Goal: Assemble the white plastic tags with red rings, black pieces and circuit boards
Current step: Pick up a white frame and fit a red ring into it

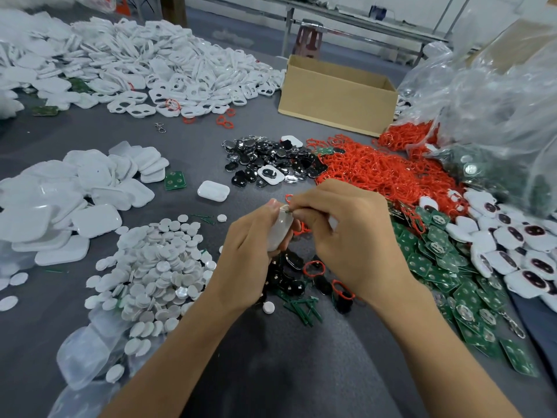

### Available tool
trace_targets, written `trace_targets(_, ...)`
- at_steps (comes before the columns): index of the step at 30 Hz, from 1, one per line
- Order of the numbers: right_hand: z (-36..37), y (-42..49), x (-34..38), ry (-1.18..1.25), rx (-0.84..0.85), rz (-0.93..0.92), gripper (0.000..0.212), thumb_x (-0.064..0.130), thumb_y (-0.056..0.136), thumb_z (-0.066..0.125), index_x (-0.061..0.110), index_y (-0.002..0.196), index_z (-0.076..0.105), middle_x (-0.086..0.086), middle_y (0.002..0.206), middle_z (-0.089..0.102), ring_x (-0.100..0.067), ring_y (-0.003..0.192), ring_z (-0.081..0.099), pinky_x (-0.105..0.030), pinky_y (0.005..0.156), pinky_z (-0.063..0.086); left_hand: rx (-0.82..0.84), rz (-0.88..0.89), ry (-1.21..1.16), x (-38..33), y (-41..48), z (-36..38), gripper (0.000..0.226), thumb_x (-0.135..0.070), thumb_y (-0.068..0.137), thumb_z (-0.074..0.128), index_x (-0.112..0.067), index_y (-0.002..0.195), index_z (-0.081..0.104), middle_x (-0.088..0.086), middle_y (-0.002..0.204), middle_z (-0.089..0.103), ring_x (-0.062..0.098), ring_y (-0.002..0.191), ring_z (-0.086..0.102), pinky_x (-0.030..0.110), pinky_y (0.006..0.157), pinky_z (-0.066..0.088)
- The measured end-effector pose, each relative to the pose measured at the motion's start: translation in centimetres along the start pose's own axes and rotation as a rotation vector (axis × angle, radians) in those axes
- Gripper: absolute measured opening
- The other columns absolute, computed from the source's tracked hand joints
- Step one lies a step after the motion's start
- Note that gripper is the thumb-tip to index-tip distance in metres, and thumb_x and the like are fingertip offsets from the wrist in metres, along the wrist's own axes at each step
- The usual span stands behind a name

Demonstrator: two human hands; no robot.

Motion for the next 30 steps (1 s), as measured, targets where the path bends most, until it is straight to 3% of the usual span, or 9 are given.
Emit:
trace_targets(3, -0.02, -0.05, 0.18, 0.005, 0.002, -0.007, 0.024, -0.015, 0.075, 0.064, 0.005, 0.085, 0.075, -0.009, 0.077, 0.068, -0.024, 0.069, 0.064, -0.035, 0.062, 0.05, 0.013, -0.029, -0.025, 0.05, 0.06, -0.07, 0.055, -0.035, 0.101, 0.029, 0.009, 0.083, 0.057, 0.01, 0.065, 0.046, 0.002, 0.048, 0.035, 0.011, 0.047, 0.03)
trace_targets(7, -0.26, -0.05, 0.15, 0.017, -0.025, 0.052, 0.013, -0.006, 0.078, 0.069, 0.006, 0.079, 0.073, -0.004, 0.071, 0.069, -0.019, 0.064, 0.063, -0.032, 0.062, 0.047, 0.019, -0.039, -0.025, -0.02, -0.03, -0.03, 0.054, -0.032, 0.103, 0.028, 0.011, 0.081, 0.051, 0.015, 0.068, 0.045, 0.003, 0.047, 0.032, 0.013, 0.045, 0.028)
trace_targets(11, -0.37, -0.05, -0.09, -0.015, -0.022, 0.079, 0.011, -0.002, 0.079, 0.068, 0.008, 0.078, 0.073, -0.003, 0.073, 0.067, -0.019, 0.065, 0.06, -0.037, 0.06, 0.047, 0.015, -0.076, -0.036, 0.09, -0.09, 0.13, 0.049, -0.03, 0.106, 0.029, -0.013, 0.072, 0.061, 0.006, 0.065, 0.048, 0.002, 0.046, 0.036, 0.013, 0.045, 0.029)
trace_targets(14, -0.44, -0.06, -0.29, -0.017, -0.037, 0.101, 0.01, 0.001, 0.079, 0.072, 0.01, 0.08, 0.076, -0.001, 0.079, 0.066, -0.014, 0.067, 0.056, -0.034, 0.059, 0.048, 0.012, -0.111, -0.052, 0.14, -0.09, 0.23, 0.048, -0.039, 0.101, 0.033, -0.025, 0.066, 0.063, 0.002, 0.064, 0.049, 0.003, 0.048, 0.036, 0.016, 0.045, 0.028)
trace_targets(16, -0.49, -0.03, -0.27, -0.015, -0.045, 0.087, 0.011, 0.0, 0.076, 0.075, 0.01, 0.078, 0.076, -0.001, 0.073, 0.066, -0.011, 0.064, 0.054, -0.029, 0.06, 0.046, 0.012, -0.123, -0.054, 0.2, -0.13, 0.11, 0.046, -0.044, 0.094, 0.033, -0.021, 0.069, 0.064, 0.002, 0.063, 0.05, 0.004, 0.048, 0.035, 0.017, 0.044, 0.027)
trace_targets(20, -0.77, 0.02, -0.45, -0.004, -0.057, 0.099, 0.014, -0.005, 0.07, 0.077, 0.008, 0.072, 0.073, 0.0, 0.067, 0.066, -0.007, 0.061, 0.05, -0.022, 0.06, 0.043, 0.013, -0.109, -0.035, 0.36, -0.13, 0.1, 0.058, -0.044, 0.093, 0.032, 0.007, 0.081, 0.056, 0.007, 0.064, 0.046, 0.004, 0.047, 0.032, 0.015, 0.045, 0.028)
trace_targets(24, -0.31, -0.18, -0.09, -0.049, -0.024, 0.079, 0.011, -0.005, 0.075, 0.068, 0.005, 0.072, 0.071, -0.006, 0.068, 0.062, -0.017, 0.06, 0.053, -0.034, 0.056, 0.045, -0.021, -0.069, 0.062, 0.24, -0.33, 0.36, 0.046, -0.038, 0.099, 0.031, -0.012, 0.07, 0.054, -0.009, 0.06, 0.045, 0.001, 0.05, 0.036, 0.01, 0.05, 0.031)
trace_targets(27, -0.16, -0.09, -0.17, -0.047, 0.008, 0.058, 0.013, -0.006, 0.077, 0.062, 0.002, 0.072, 0.071, -0.01, 0.069, 0.062, -0.028, 0.063, 0.058, -0.041, 0.053, 0.047, -0.029, -0.045, 0.138, 0.16, -0.58, 0.41, 0.043, -0.027, 0.108, 0.031, -0.006, 0.077, 0.053, -0.004, 0.067, 0.044, 0.002, 0.058, 0.036, 0.012, 0.055, 0.033)
trace_targets(30, -0.16, -0.02, -0.25, -0.053, 0.026, 0.047, 0.013, -0.006, 0.076, 0.061, 0.002, 0.071, 0.071, -0.01, 0.069, 0.062, -0.028, 0.063, 0.059, -0.041, 0.053, 0.048, -0.024, -0.037, 0.176, -0.01, -0.73, 0.49, 0.043, -0.025, 0.107, 0.03, 0.0, 0.08, 0.052, 0.001, 0.068, 0.042, 0.006, 0.061, 0.036, 0.015, 0.054, 0.031)
Point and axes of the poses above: each hand's wrist, its own y-axis towards the middle knuckle, its own z-axis out of the palm, x = y × z, the point moved 5 cm from there along y, towards the middle knuckle
